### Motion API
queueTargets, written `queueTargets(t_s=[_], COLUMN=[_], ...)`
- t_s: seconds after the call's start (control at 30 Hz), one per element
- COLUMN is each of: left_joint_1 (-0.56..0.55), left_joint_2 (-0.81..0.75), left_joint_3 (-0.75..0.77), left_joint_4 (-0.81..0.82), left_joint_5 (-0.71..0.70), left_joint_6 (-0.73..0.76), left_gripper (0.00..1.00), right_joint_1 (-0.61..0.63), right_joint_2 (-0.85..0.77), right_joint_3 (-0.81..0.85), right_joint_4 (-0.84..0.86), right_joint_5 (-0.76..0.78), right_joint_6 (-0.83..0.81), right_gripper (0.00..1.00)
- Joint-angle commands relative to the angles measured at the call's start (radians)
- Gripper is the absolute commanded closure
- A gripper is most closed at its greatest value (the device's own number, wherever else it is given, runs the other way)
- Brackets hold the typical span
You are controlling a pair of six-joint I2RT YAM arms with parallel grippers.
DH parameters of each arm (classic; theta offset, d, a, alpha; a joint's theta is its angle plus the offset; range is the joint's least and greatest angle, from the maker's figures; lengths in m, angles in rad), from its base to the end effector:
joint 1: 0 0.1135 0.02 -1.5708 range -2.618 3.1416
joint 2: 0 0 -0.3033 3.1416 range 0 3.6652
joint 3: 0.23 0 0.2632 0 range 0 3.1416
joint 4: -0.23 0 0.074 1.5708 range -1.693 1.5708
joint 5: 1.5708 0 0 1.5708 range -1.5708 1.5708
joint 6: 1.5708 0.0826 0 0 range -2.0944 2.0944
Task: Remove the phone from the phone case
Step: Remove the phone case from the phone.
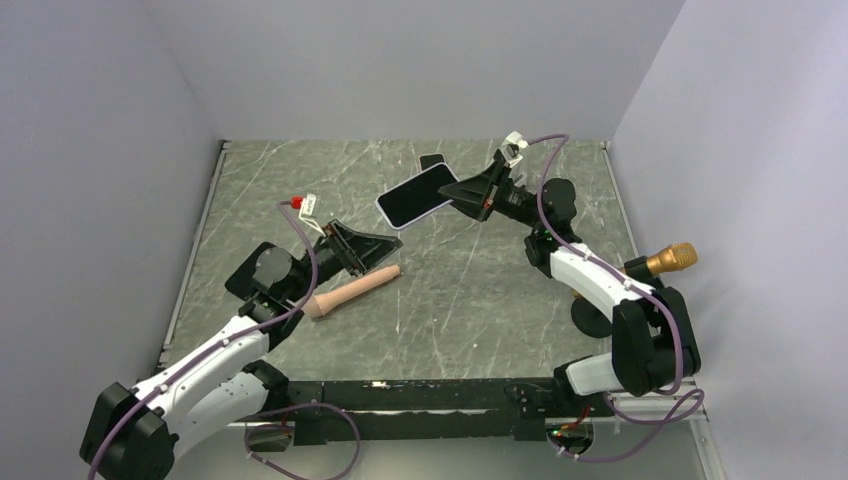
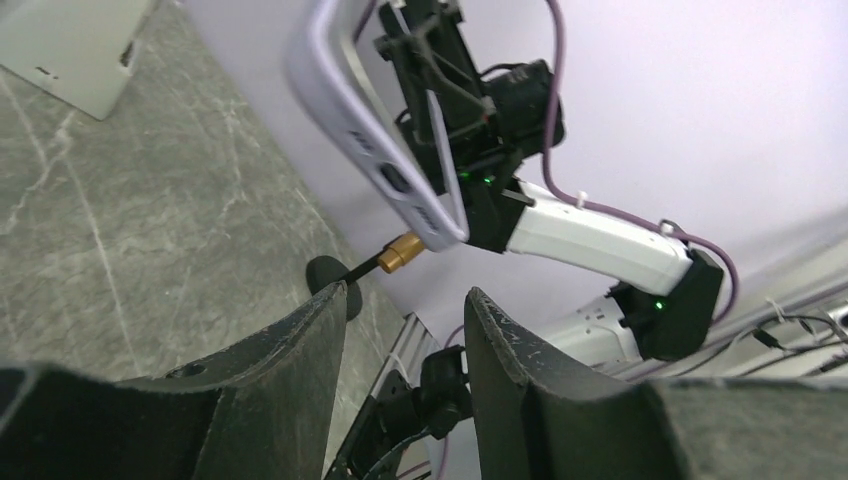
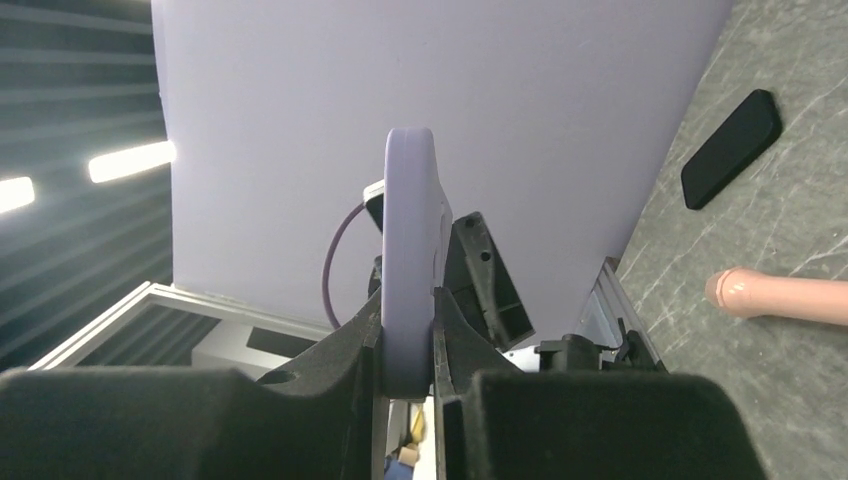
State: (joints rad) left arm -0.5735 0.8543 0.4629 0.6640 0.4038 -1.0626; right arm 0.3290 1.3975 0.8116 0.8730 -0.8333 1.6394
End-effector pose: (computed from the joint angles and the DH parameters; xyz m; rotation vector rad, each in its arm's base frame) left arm 0.1714 -0.1493 0.3403 0.0288 1.5197 -1.6168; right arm 0.3007 0.1673 0.3572 0.2136 1.7621 2.0760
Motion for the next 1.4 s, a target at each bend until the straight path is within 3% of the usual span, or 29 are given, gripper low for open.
queueTargets(t_s=[0.0, 0.17, 0.33, 0.87, 1.03, 1.2, 1.3, 1.37], left_joint_1=[-0.006, -0.007, -0.01, -0.01, -0.011, 0.034, 0.113, 0.143], left_joint_2=[0.025, 0.04, 0.048, 0.089, 0.116, 0.17, 0.232, 0.261], left_joint_3=[0.049, 0.079, 0.084, 0.087, 0.084, 0.061, 0.018, 0.01], left_joint_4=[0.048, 0.052, 0.054, 0.089, 0.138, 0.305, 0.481, 0.49], left_joint_5=[-0.068, -0.068, -0.063, -0.089, -0.064, 0.026, 0.104, 0.131], left_joint_6=[-0.005, 0.001, -0.001, -0.006, 0.002, 0.025, -0.081, -0.118], left_gripper=[0.48, 0.39, 0.4, 0.63, 0.82, 0.99, 1.0, 1.0], right_joint_1=[0.011, 0.012, 0.013, 0.02, 0.023, 0.028, 0.029, 0.028], right_joint_2=[-0.062, -0.074, -0.073, -0.093, -0.094, -0.083, -0.074, -0.076], right_joint_3=[0.029, 0.019, 0.023, -0.002, -0.002, 0.004, 0.001, 0.004], right_joint_4=[0.031, 0.021, 0.019, 0.044, 0.076, 0.181, 0.308, 0.358], right_joint_5=[0.044, 0.05, 0.055, 0.051, 0.049, 0.033, 0.03, 0.037], right_joint_6=[-0.008, -0.014, -0.015, -0.002, 0.028, 0.132, 0.232, 0.279], right_gripper=[1.0, 1.0, 1.0, 1.0, 1.0, 1.0, 1.0, 1.0])
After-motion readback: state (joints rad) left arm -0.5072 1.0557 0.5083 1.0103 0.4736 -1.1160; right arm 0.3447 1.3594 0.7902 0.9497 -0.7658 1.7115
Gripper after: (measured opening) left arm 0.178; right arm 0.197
